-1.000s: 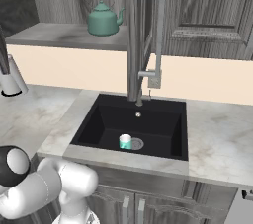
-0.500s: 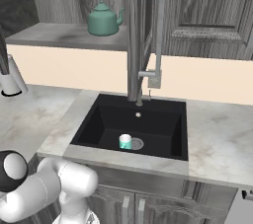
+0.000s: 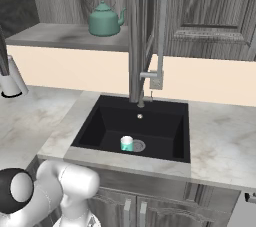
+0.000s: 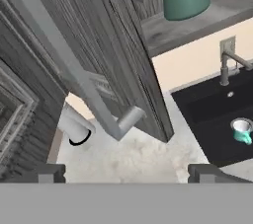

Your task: Open the cabinet, pick the kettle from the cabinet, and place it in the sink.

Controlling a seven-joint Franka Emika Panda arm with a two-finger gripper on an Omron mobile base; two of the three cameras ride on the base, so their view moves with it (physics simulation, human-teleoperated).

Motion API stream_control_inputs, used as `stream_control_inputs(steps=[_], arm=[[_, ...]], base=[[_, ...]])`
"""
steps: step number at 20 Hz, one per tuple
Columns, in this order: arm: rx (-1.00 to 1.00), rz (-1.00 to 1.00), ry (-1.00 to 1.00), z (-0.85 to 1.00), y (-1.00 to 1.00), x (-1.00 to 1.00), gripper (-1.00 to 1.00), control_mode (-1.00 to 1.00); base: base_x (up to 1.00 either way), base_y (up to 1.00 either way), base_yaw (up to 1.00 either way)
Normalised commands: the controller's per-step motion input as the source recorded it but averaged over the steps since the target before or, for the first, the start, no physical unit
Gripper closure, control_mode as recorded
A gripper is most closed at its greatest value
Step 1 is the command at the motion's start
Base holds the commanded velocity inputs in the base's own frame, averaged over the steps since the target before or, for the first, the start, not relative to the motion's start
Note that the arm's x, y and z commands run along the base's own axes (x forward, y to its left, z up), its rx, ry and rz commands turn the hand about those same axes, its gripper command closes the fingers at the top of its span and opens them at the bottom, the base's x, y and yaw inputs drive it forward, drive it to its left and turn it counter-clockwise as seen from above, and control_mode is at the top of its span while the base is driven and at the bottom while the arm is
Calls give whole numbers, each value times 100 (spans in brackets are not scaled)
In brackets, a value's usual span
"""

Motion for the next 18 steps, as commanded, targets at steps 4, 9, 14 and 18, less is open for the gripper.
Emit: stream_control_inputs(steps=[4, 9, 14, 18], arm=[[28, 12, 0, -8, -60, -20, -100, -100], [27, 16, 0, -8, -55, -5, -100, -100], [24, 10, 3, -6, -46, 15, -100, -100], [20, 6, 14, -6, -45, 29, -100, -100]], base=[[0, 0, 0], [0, 0, 0], [0, 0, 0], [0, 0, 0]])
